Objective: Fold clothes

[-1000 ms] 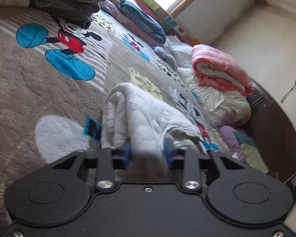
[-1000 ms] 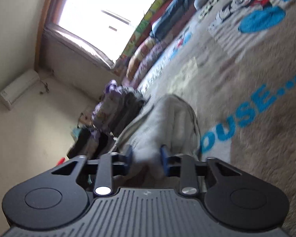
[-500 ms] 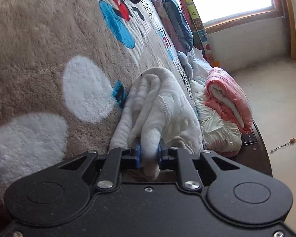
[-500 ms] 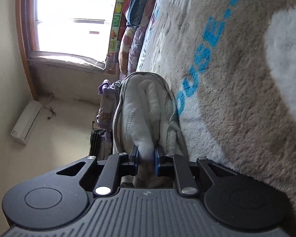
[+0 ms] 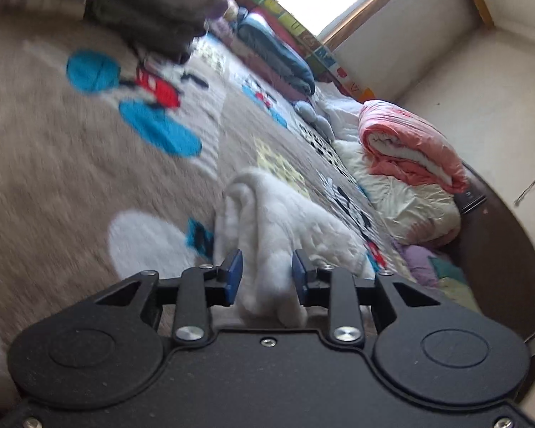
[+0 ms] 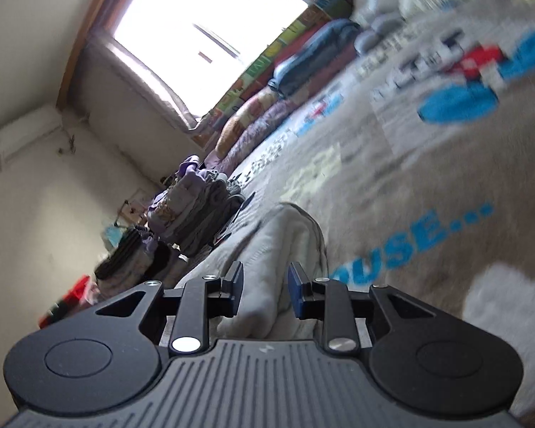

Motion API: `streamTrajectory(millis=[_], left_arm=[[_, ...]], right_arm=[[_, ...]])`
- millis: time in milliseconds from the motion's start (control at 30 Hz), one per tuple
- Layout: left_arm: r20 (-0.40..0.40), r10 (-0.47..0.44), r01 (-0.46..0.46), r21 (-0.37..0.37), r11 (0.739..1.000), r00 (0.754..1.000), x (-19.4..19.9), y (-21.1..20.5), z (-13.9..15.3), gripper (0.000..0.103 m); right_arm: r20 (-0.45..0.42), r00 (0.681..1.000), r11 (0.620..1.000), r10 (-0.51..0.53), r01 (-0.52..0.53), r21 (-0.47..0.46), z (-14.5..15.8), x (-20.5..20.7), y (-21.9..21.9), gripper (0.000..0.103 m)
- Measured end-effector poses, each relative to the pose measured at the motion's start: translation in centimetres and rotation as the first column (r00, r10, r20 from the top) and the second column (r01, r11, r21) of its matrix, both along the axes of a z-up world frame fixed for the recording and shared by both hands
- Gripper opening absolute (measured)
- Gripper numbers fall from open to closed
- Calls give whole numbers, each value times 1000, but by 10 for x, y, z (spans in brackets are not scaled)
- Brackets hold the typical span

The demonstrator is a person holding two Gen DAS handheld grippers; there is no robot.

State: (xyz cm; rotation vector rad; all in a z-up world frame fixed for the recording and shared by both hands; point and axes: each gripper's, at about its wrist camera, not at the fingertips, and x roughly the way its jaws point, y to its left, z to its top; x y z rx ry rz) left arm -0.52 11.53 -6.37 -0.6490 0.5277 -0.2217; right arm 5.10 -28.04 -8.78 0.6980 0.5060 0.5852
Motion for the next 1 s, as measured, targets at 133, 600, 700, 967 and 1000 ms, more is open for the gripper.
streamTrajectory(millis=[133,600,700,967,1000], left_arm=[[95,-48,31,175,984,994,18,-13,14,28],[69,-285,231,419,878,956,96,-57,-15,28],[64,-279,226,431,874,958,91,-61,-20,28],[71,-256,182,526,831,964,93,-75,-36,30],[73,-255,181,522,834,964,93,-74,-36,31]], right_arm=[[155,987,990,53,-31,-139,23,8,10,30],[119,973,942,196,-153,-300,3,54,45,28],[84,976,935,200,-165,-314,-5,56,50,28],[86,981,946,173,-142,-290,-19,52,52,25],[86,981,947,174,-142,-289,-18,52,52,25]])
